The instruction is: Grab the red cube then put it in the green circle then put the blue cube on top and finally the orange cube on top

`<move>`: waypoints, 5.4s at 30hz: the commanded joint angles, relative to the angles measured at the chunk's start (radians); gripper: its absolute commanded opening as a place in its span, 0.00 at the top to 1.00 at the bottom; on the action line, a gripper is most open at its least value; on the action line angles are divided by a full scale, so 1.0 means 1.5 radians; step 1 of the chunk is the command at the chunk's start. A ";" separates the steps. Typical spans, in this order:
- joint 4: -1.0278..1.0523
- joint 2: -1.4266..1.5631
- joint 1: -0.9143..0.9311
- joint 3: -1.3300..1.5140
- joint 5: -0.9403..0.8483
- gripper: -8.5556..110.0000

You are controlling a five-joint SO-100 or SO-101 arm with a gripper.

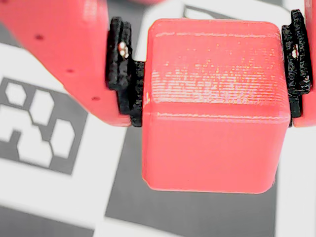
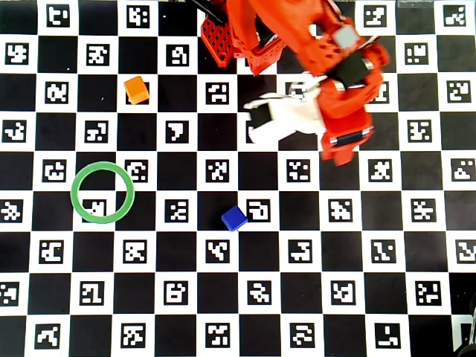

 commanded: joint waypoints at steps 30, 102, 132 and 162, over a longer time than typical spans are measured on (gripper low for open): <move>-0.034 -0.194 0.670 -0.240 -0.512 0.85; -0.127 -0.611 0.777 -0.447 -0.660 0.86; -0.137 -0.620 0.785 -0.446 -0.641 0.70; -0.104 -0.551 0.781 -0.467 -0.585 0.57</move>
